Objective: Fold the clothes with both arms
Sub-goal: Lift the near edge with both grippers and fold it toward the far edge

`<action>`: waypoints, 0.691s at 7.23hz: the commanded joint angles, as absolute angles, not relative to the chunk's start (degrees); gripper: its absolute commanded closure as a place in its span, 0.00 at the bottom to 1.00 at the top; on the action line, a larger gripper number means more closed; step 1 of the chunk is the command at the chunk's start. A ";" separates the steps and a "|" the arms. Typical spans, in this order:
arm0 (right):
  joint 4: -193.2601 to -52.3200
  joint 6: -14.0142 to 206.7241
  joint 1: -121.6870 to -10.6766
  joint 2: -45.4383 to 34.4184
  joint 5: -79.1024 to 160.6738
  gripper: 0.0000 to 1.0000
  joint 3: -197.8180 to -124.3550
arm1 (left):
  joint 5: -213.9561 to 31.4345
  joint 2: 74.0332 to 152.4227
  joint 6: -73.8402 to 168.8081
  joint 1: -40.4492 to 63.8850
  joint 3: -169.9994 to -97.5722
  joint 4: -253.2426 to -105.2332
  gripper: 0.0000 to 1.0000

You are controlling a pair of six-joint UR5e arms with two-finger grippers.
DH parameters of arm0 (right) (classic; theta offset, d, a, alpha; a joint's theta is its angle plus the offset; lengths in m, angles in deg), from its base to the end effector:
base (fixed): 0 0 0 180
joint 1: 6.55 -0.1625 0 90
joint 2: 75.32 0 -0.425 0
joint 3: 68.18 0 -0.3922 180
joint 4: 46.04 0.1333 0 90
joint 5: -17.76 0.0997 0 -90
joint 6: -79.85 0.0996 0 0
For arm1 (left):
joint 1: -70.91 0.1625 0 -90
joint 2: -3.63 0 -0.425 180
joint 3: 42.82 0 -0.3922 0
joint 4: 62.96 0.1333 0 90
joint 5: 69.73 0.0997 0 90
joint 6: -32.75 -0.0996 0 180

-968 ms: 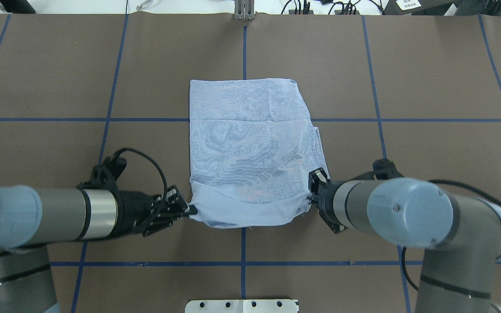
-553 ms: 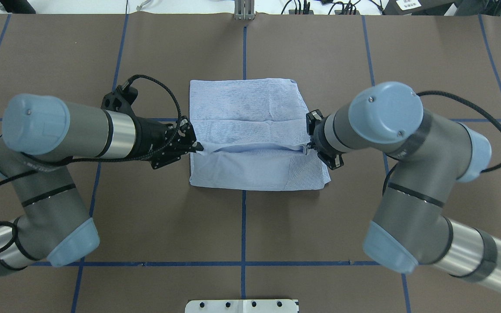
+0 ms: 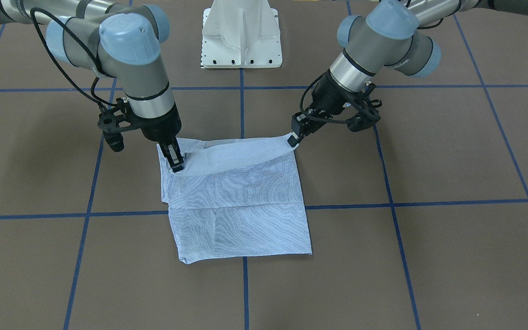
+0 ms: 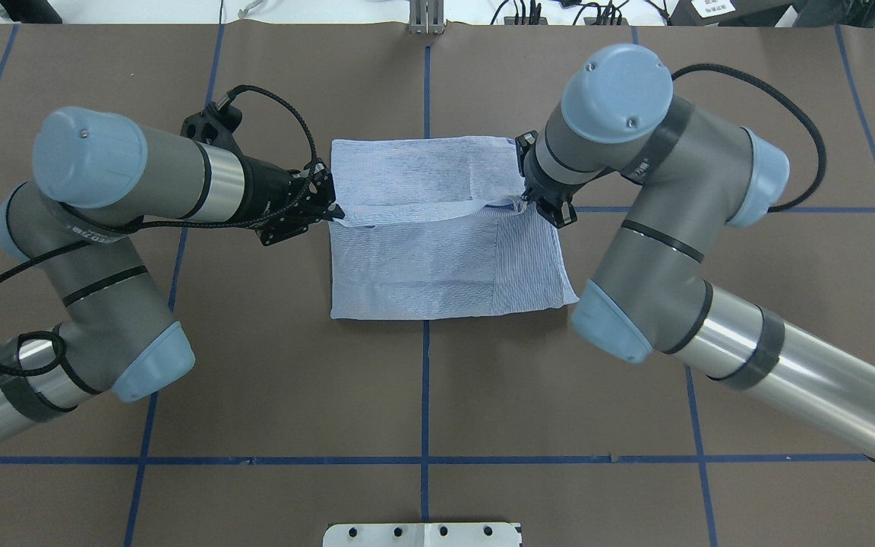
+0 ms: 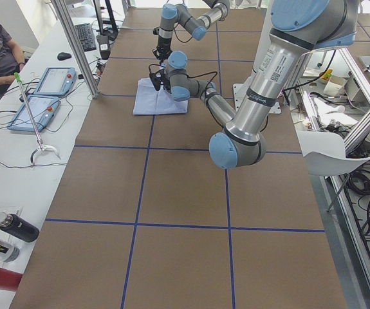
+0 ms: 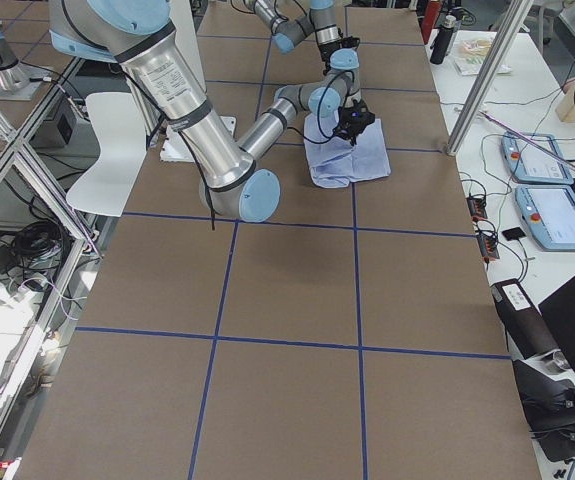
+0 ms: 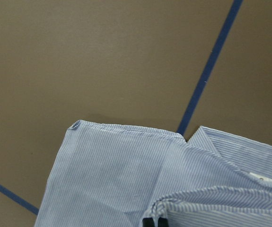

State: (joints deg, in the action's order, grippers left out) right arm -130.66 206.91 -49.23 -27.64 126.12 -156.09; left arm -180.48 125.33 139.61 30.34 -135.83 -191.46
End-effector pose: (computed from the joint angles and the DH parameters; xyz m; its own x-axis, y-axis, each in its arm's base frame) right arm -0.4623 -0.5650 0.2183 0.1224 0.8909 0.4375 -0.6913 0.3928 -0.6065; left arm 0.4404 -0.5061 0.2322 0.1083 -0.4498 -0.8865 0.3991 0.8364 -0.3756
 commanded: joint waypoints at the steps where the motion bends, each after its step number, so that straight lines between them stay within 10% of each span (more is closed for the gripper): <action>1: -126.11 204.15 -51.19 -33.10 127.71 1.00 -144.60 | -180.21 130.35 138.58 28.38 -123.13 -198.80 1.00; 5: -114.54 200.09 -52.43 -39.19 127.71 1.00 -127.18 | -175.82 135.63 133.83 26.18 -106.74 -208.14 1.00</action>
State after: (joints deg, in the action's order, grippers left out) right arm -118.05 201.18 -52.14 -37.72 127.71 -131.89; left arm -177.18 134.22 134.78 26.38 -110.96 -205.79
